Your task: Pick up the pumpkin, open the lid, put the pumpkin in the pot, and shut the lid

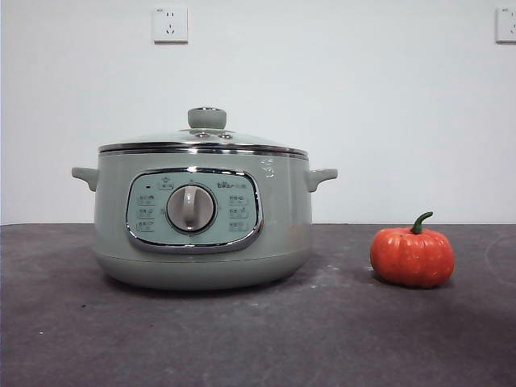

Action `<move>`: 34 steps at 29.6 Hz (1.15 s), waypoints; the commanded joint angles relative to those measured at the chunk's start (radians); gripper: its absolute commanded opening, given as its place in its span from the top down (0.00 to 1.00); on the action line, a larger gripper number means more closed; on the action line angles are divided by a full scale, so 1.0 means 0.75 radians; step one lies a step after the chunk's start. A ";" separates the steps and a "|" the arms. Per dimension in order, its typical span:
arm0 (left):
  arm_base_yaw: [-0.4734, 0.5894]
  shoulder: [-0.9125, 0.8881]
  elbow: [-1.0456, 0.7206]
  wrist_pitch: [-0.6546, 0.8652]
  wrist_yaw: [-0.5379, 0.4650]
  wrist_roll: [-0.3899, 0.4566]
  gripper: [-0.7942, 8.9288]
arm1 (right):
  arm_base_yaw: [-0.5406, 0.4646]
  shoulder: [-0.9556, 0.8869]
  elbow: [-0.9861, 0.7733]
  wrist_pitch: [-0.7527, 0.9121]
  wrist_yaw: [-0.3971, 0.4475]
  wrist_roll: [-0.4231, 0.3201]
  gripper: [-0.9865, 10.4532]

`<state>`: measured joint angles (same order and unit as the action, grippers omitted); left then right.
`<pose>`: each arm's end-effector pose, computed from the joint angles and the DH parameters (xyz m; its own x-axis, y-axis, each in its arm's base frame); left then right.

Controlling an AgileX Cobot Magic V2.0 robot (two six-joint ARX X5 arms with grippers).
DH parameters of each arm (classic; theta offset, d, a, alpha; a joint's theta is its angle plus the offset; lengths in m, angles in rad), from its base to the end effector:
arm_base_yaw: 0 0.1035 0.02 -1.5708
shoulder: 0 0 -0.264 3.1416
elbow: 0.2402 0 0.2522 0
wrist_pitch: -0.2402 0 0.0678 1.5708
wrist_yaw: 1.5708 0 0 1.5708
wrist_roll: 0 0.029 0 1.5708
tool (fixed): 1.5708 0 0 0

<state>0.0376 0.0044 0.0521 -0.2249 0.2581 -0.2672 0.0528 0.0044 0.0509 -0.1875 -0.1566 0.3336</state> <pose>0.0924 -0.0039 0.1594 0.9607 -0.2193 -0.1704 0.1606 0.9393 -0.3033 0.0930 0.0094 0.1624 0.9684 0.2074 -0.1388 -0.1490 0.9267 0.3449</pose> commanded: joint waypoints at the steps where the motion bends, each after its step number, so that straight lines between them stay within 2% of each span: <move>1: 0.004 -0.004 0.073 0.002 0.009 -0.040 0.93 | 0.003 0.009 0.073 0.018 -0.002 0.038 0.92; 8: 0.004 0.049 0.310 -0.168 0.018 -0.066 0.93 | 0.004 0.162 0.273 -0.036 -0.004 0.036 0.92; 11: 0.004 0.128 0.417 -0.231 0.050 -0.047 0.93 | 0.004 0.273 0.395 -0.116 -0.047 -0.005 0.92; 17: 0.004 0.341 0.610 -0.354 0.241 0.063 0.93 | 0.004 0.543 0.656 -0.313 -0.271 -0.132 0.92; 21: 0.004 0.478 0.721 -0.431 0.375 0.173 0.93 | 0.004 0.726 0.831 -0.491 -0.413 -0.247 0.92; 28: 0.003 0.662 0.910 -0.618 0.525 0.364 0.93 | 0.022 0.967 1.104 -0.848 -0.491 -0.493 0.92; 34: -0.012 0.769 1.076 -0.857 0.568 0.515 0.93 | 0.082 1.048 1.241 -1.053 -0.491 -0.588 0.92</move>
<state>0.0315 0.5831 0.8585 -0.8661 0.6765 0.0750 0.1120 0.7906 0.9783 -0.9775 -0.5232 -0.0784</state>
